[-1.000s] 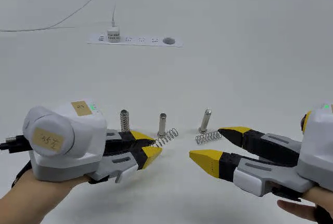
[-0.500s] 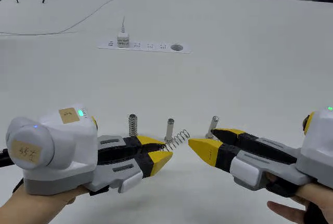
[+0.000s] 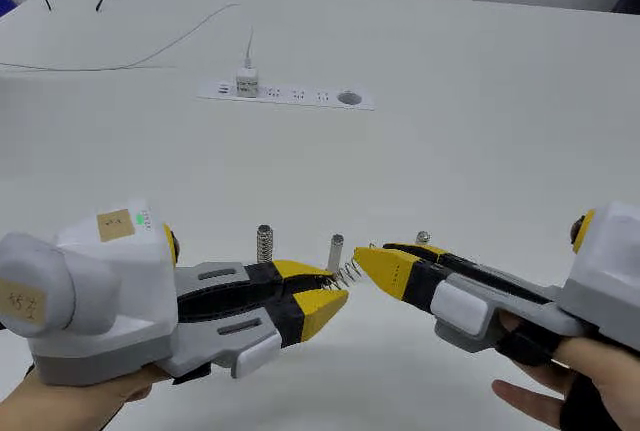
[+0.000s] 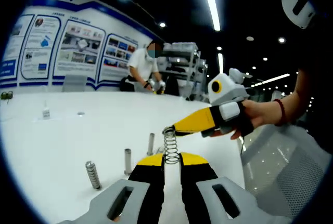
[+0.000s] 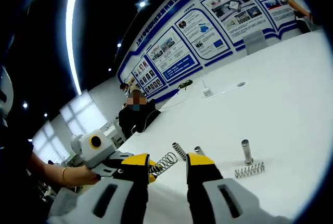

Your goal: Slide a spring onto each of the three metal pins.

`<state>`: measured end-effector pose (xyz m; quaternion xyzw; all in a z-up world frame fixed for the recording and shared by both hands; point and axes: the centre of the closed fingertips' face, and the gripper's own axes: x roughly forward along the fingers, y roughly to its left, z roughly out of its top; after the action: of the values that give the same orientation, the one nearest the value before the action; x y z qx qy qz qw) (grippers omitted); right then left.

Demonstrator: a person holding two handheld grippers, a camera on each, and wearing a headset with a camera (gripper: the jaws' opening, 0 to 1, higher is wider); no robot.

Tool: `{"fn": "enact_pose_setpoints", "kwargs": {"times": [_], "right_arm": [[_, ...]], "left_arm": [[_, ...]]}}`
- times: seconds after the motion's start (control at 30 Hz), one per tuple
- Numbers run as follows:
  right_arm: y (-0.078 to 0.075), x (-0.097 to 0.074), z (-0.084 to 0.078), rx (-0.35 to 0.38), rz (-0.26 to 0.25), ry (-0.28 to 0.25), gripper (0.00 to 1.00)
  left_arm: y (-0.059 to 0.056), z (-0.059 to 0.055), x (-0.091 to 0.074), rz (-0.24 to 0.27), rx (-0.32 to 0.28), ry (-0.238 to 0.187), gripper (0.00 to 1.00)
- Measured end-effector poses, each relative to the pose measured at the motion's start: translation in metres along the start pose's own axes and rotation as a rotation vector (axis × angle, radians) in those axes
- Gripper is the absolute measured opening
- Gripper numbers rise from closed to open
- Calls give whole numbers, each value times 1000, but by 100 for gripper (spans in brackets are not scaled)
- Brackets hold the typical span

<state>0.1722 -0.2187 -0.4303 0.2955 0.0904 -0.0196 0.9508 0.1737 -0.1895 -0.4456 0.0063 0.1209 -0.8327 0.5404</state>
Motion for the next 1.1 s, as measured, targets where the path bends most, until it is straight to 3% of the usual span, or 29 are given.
{"fn": "enact_pose_setpoints", "kwargs": {"times": [0.4, 0.6, 0.93, 1.1], "right_arm": [[8, 3, 0, 94, 45, -3, 16], [13, 5, -2, 126, 78, 3, 13], [13, 7, -3, 79, 75, 10, 12], [6, 8, 4, -21, 29, -3, 12]], "left_arm": [[-5, 11, 1, -27, -46, -57, 10], [-5, 8, 0, -27, -62, -39, 10], [-4, 4, 0, -15, -44, -4, 11], [-1, -6, 1, 1, -22, 54, 15]]}}
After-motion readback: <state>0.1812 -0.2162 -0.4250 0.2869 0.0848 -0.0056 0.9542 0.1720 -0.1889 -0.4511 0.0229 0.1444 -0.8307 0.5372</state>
